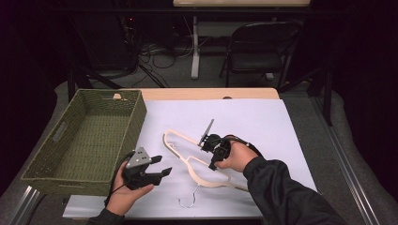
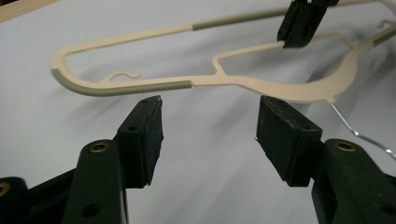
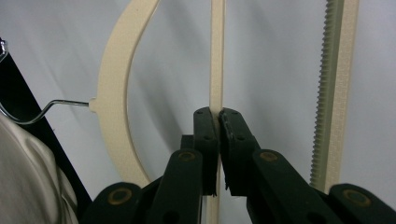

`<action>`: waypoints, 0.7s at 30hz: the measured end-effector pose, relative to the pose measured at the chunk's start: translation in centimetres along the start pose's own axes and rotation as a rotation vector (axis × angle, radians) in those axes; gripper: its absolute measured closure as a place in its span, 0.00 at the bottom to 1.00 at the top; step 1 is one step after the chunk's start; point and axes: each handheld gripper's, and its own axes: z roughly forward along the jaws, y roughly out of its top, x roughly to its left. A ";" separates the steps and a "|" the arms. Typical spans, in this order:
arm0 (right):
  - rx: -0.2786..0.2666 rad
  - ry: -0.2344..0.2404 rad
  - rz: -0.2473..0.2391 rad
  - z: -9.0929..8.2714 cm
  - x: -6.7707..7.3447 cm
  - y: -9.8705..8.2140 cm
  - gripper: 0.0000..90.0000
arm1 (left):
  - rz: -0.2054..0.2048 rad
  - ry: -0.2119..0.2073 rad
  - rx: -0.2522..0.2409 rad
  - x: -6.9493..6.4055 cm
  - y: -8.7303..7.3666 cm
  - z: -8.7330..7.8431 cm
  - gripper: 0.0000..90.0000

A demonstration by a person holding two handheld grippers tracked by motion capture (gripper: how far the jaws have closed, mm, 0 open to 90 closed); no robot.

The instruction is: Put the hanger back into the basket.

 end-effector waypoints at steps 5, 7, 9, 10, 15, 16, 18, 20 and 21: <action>-0.008 0.016 0.005 -0.2 0.1 -0.1 0.95 | 0.073 -0.011 0.027 -0.7 -0.5 1.6 0.43; -0.007 0.019 0.003 -0.2 0.2 -0.1 0.95 | 0.102 -0.004 0.033 -1.1 -0.6 2.0 0.43; -0.003 0.018 0.001 -0.2 0.3 0.0 0.95 | 0.131 -0.008 0.034 -1.4 -0.5 2.3 0.43; -0.004 0.020 -0.003 -0.2 0.3 0.0 0.95 | 0.142 -0.014 0.028 -1.6 -0.4 2.4 0.43; 0.011 0.034 -0.015 -0.1 0.4 0.2 0.95 | 0.213 -0.020 0.036 -2.4 -0.2 2.9 0.44; -0.001 0.038 -0.013 0.1 0.4 0.3 0.95 | 0.233 -0.017 0.040 -2.4 -0.2 3.0 0.45; -0.003 0.044 -0.013 0.2 0.4 0.3 0.95 | 0.256 -0.008 0.043 -2.7 -0.2 3.2 0.45; 0.008 0.042 -0.016 0.1 0.5 0.4 0.95 | 0.271 -0.009 0.042 -2.9 -0.3 3.2 0.45; 0.014 0.054 -0.013 0.1 0.5 0.5 0.95 | 0.290 -0.011 0.044 -3.1 -0.3 3.3 0.45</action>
